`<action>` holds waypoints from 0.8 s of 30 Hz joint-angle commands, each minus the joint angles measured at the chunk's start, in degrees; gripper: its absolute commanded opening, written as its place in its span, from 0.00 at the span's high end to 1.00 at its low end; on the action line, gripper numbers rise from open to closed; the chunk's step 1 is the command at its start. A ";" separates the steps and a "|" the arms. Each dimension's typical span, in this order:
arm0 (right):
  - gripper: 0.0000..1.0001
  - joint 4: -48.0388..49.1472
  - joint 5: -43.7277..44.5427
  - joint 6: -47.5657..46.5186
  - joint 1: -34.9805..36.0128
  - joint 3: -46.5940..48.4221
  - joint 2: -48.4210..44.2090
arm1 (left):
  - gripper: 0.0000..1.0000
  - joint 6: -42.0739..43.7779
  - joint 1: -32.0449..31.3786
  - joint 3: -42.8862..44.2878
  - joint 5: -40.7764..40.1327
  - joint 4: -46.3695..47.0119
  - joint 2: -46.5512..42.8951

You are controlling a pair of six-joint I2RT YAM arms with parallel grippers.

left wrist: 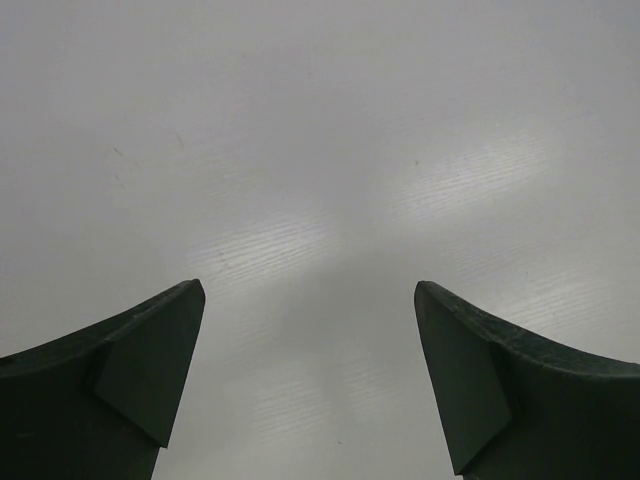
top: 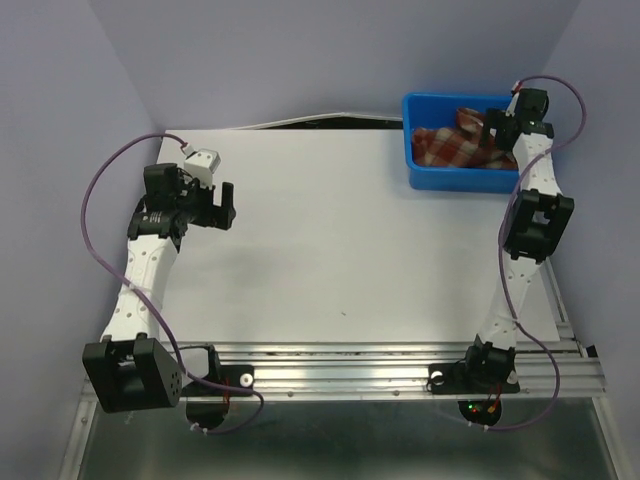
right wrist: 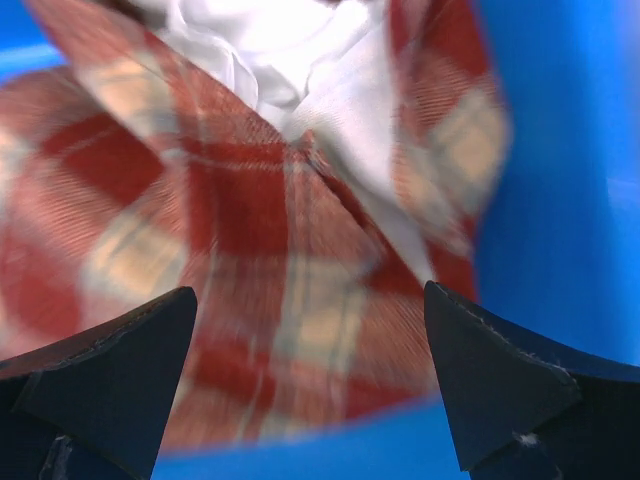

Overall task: Fold and stack the skirts
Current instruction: Grab the skirt from the pile

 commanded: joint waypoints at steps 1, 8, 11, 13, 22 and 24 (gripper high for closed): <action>0.00 8.40 -2.82 0.34 0.49 3.11 5.15 | 0.01 -0.81 -0.32 2.31 1.03 1.52 1.44; 0.00 12.10 -3.10 2.10 0.49 5.12 13.94 | 0.01 -0.81 -0.32 3.80 -0.99 0.37 3.03; 0.21 12.37 -4.59 2.02 0.49 5.39 15.27 | 0.01 -0.72 -0.32 4.68 -1.44 -0.07 3.20; 0.45 12.45 -5.12 2.10 0.49 5.39 14.83 | 0.01 -0.46 -0.32 5.04 -1.44 -0.42 3.38; 0.99 14.03 -10.38 8.07 0.49 5.22 -1.59 | 0.01 -3.17 -0.24 7.50 1.81 -1.12 3.11; 0.99 15.53 -11.97 10.79 0.49 4.87 -7.56 | 0.01 -3.97 -0.24 8.29 2.51 -0.77 2.94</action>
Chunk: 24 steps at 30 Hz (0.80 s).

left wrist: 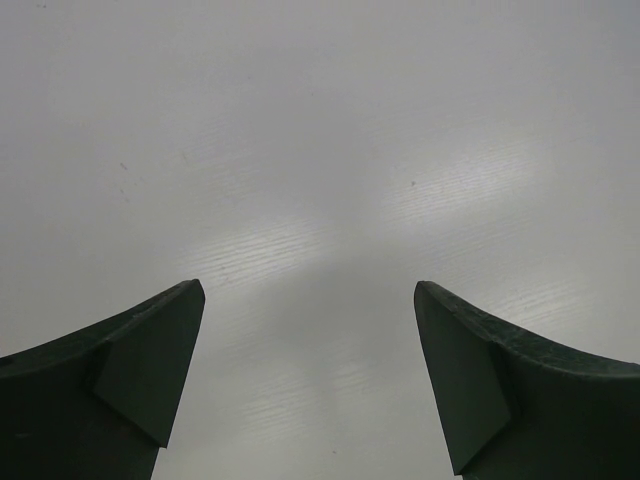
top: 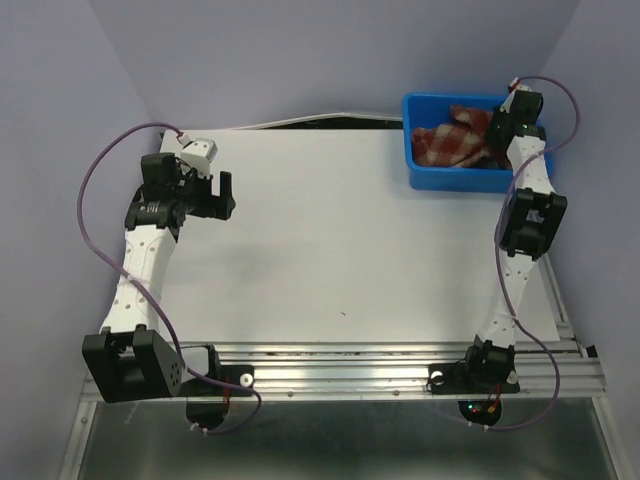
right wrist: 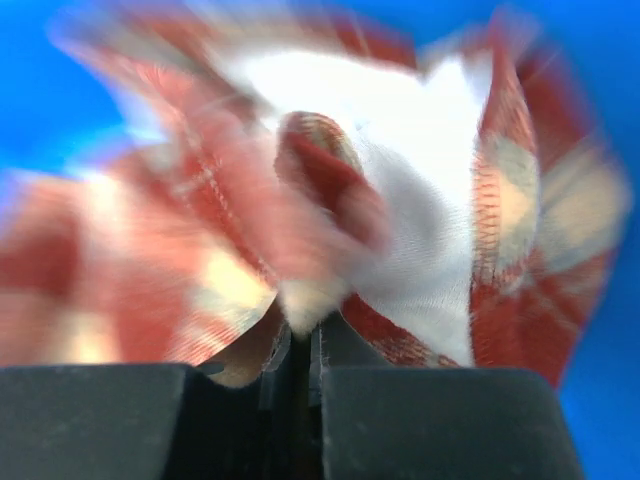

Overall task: Fold and stack the skirts
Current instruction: Grab the skirt from the pile, then move the skirt to the center of the board

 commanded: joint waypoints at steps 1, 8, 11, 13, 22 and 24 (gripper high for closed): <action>0.99 7.05 -6.88 6.19 0.14 1.50 -18.09 | 0.01 -2.59 -0.24 3.94 2.80 0.74 -0.73; 0.99 13.82 -18.75 16.19 0.14 -2.20 -33.48 | 0.01 -5.14 0.99 7.28 5.09 1.00 -2.58; 0.99 16.10 -25.86 21.83 0.14 -2.02 -37.96 | 0.01 -5.85 2.40 9.47 6.40 -0.14 -3.46; 0.99 17.33 -30.07 25.25 0.14 -1.41 -39.89 | 0.01 -5.85 3.72 10.97 7.37 -1.19 -3.98; 0.99 21.64 -39.94 35.72 3.82 -10.71 -52.11 | 0.01 -2.95 5.65 14.05 9.22 -6.03 -8.46; 0.99 21.30 -40.82 36.86 5.40 -15.89 -53.70 | 0.01 -1.90 5.65 13.17 9.57 -6.47 -9.43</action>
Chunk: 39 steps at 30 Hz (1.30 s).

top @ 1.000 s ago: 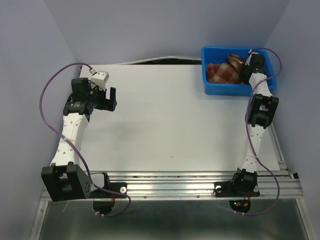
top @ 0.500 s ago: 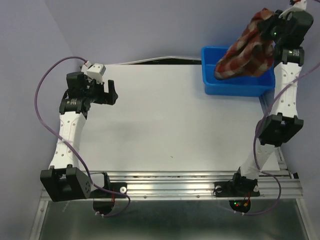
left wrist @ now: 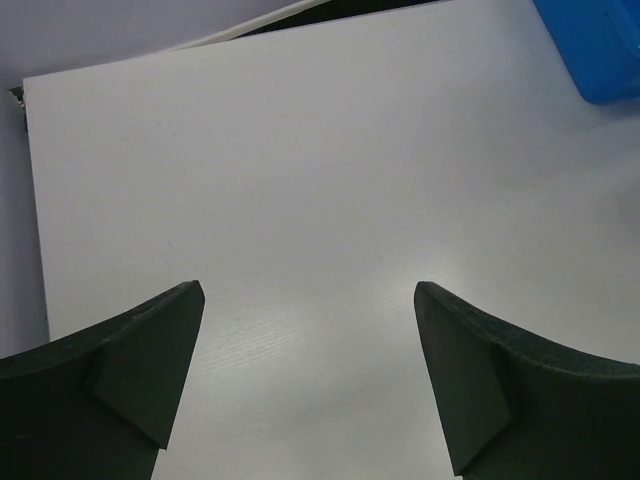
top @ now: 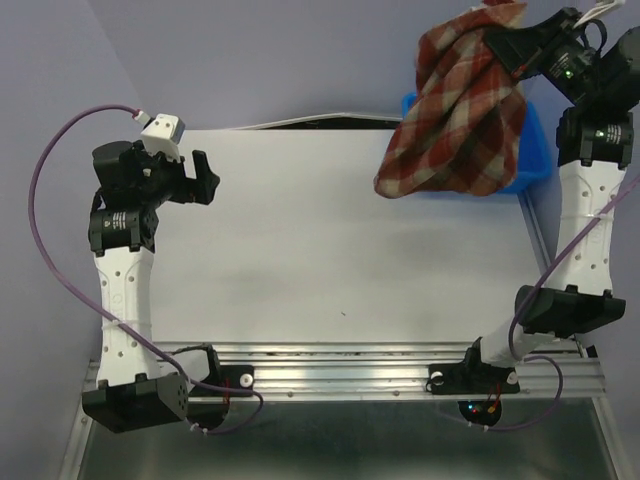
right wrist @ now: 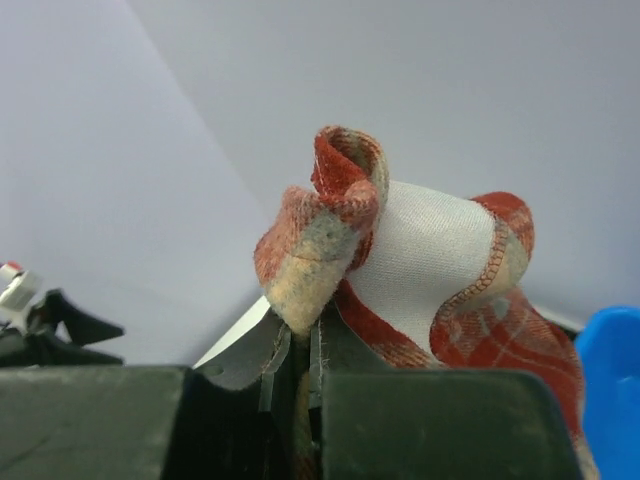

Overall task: Fold and stack the skirts
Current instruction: Move the skirt to the center of the board

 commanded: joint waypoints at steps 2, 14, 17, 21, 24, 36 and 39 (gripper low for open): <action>0.99 3.65 -6.53 5.55 5.87 -12.18 -5.47 | 0.01 3.42 0.21 -0.10 2.82 -2.12 -4.00; 0.97 -3.88 -5.77 -19.37 19.25 -66.00 -13.30 | 0.01 23.18 -0.49 -9.93 10.38 -11.42 -10.59; 0.78 -6.88 -1.46 -24.58 19.25 -71.90 -13.03 | 0.01 28.11 -2.42 -12.40 10.38 -14.33 -9.98; 0.62 -9.61 3.55 -27.31 19.25 -74.98 -14.96 | 0.01 30.14 -7.24 -16.35 9.33 -12.85 -9.19; 0.59 -10.84 7.16 -29.86 19.25 -75.95 -18.04 | 0.01 29.36 -13.03 -19.52 7.57 -7.50 -8.66; 0.84 -20.25 6.91 -37.69 19.25 -72.52 -19.80 | 0.05 27.16 -30.98 -12.86 5.98 11.67 17.51; 0.98 -20.51 4.19 -38.21 19.25 -72.00 -19.63 | 0.07 27.24 -32.83 -9.87 10.53 14.21 24.99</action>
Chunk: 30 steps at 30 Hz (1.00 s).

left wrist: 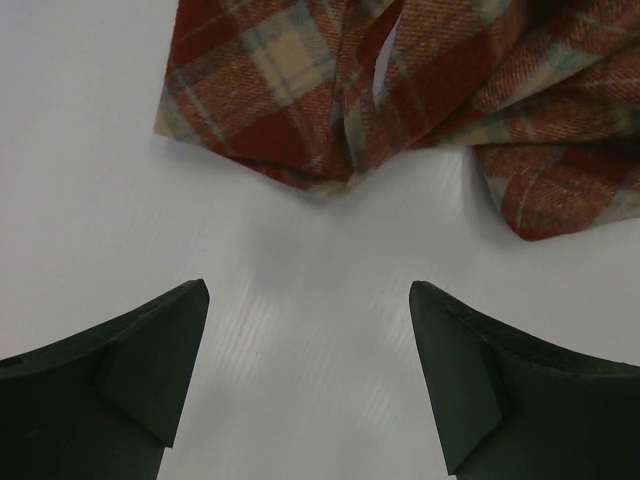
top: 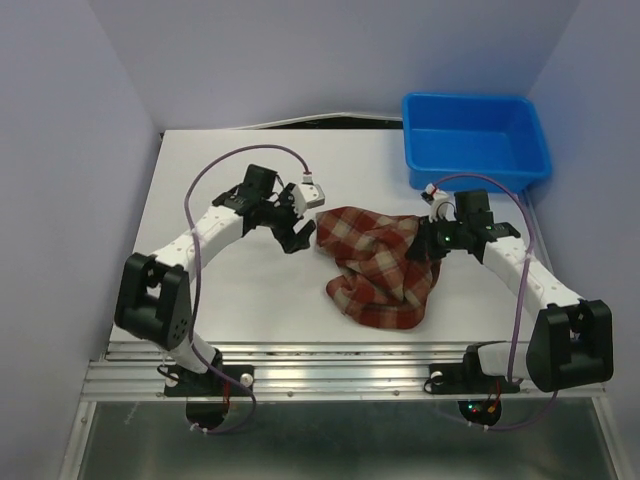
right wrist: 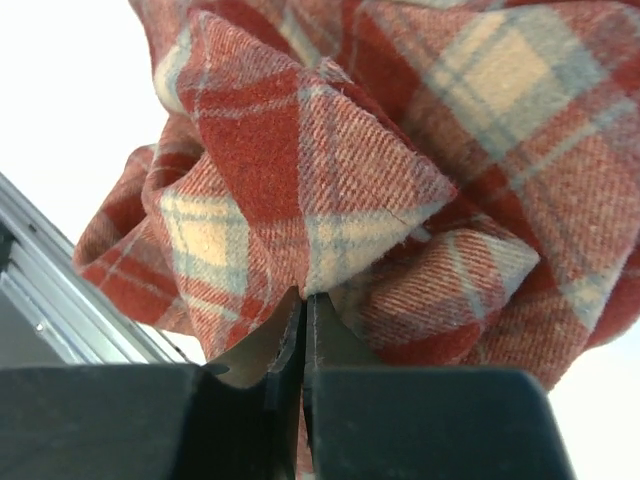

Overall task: Fold and stack the skirts
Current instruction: Move the skirt to the center of the board

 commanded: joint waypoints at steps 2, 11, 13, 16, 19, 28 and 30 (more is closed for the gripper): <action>0.99 -2.44 -7.02 -4.23 0.10 4.89 -0.24 | 0.08 -0.99 -2.35 6.53 8.89 7.58 8.75; 0.99 -7.70 -12.59 -13.71 1.32 9.12 -8.05 | 0.19 -2.06 -3.84 8.04 16.12 12.51 14.04; 0.99 -10.34 -9.87 -17.23 1.85 9.21 -8.50 | 0.21 -1.18 -4.54 8.21 17.52 11.72 14.39; 0.99 -11.58 -8.63 -19.18 1.86 9.12 -9.38 | 0.18 -0.38 -6.04 7.60 19.98 11.10 13.87; 0.99 -10.88 -8.80 -20.75 2.38 9.47 -9.99 | 0.06 -4.41 -7.97 6.02 19.02 16.54 12.72; 0.99 -8.69 -12.06 -18.74 4.14 19.05 -5.08 | 0.05 -16.11 -12.80 13.92 19.37 25.25 15.35; 0.99 -6.85 -12.67 -17.60 5.19 20.28 -3.49 | 0.05 -17.95 -13.51 15.59 19.28 27.09 15.53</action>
